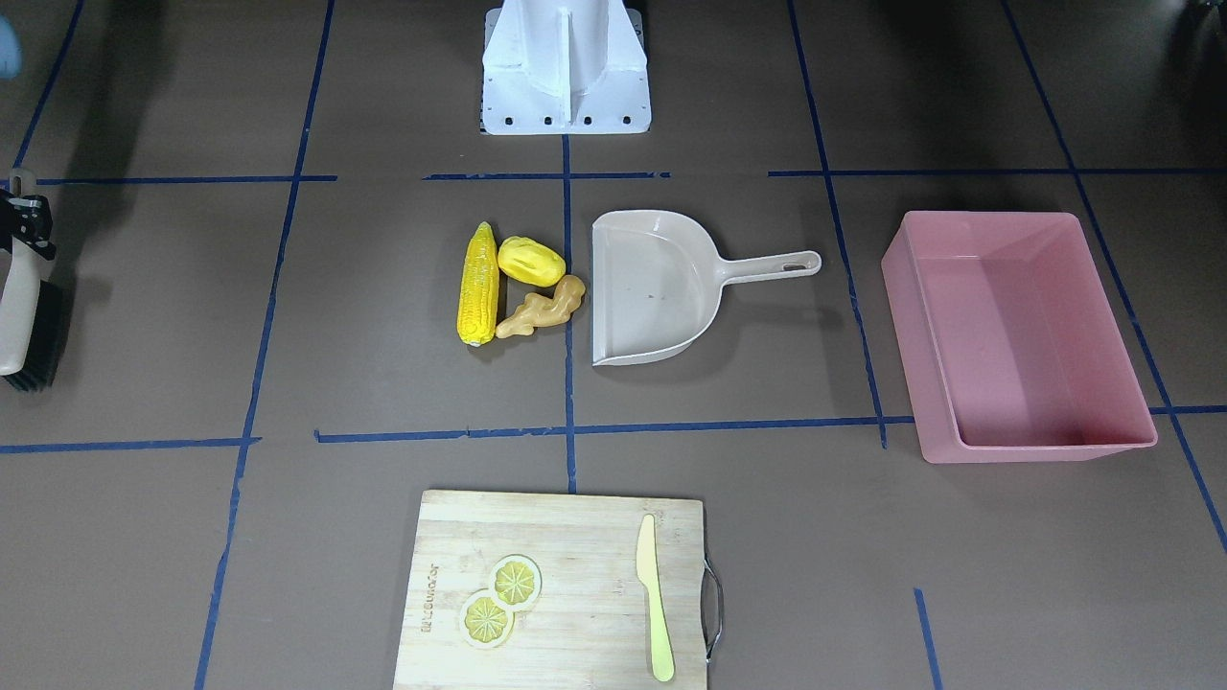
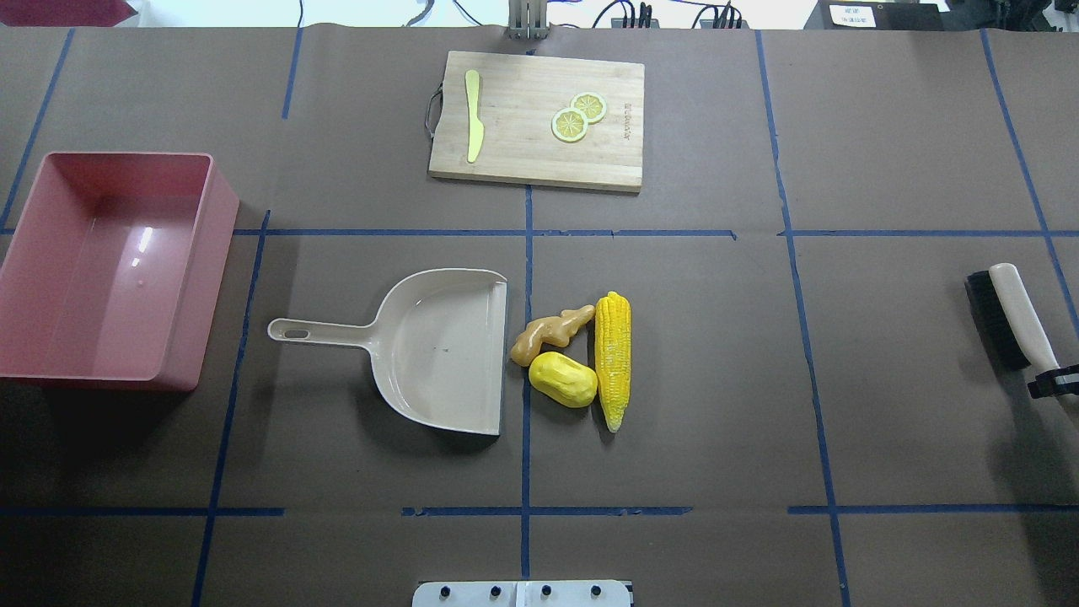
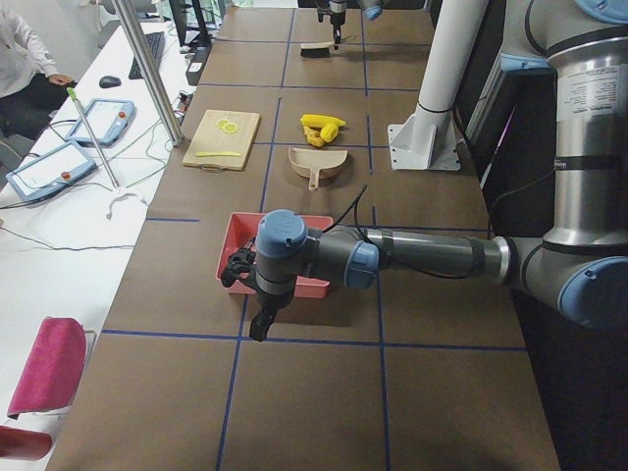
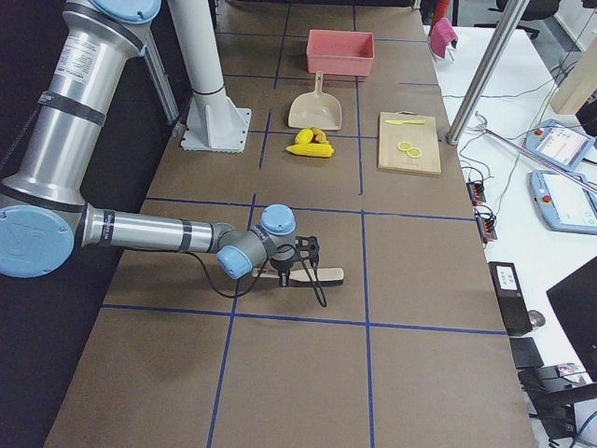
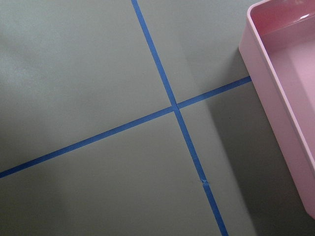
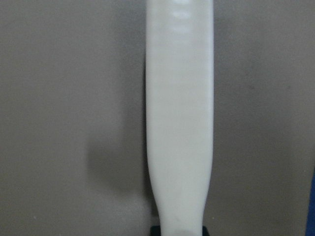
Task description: Sweep and dump trash into bin
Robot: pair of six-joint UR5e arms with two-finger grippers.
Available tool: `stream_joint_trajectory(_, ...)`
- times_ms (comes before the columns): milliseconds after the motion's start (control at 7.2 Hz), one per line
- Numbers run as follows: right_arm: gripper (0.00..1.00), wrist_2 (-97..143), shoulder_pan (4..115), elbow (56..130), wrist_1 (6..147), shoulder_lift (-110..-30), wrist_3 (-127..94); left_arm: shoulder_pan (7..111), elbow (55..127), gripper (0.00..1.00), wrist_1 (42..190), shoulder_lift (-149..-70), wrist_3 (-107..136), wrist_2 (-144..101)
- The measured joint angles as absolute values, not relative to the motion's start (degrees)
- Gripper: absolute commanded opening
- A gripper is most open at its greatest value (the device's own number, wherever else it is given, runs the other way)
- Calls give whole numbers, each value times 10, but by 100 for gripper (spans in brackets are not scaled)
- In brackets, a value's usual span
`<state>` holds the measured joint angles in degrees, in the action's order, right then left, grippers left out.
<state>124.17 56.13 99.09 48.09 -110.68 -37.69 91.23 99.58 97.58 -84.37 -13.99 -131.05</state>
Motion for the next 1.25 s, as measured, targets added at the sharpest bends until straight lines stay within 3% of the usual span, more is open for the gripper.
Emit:
stream_joint_trajectory(278, 0, 1244, 562, 1009, 492, -1104, -379, 907, 1001, 100, 1009, -844, -144, -1310)
stream_joint_trajectory(694, 0, 1248, 562, 1054, 552, -1089, -382, 847, 1009, 100, 1201, -850, -144, -1311)
stream_joint_trajectory(1250, 0, 1246, 562, 1063, 560, -1082, -384, 658, 1092, 100, 1236, -923, -135, -1308)
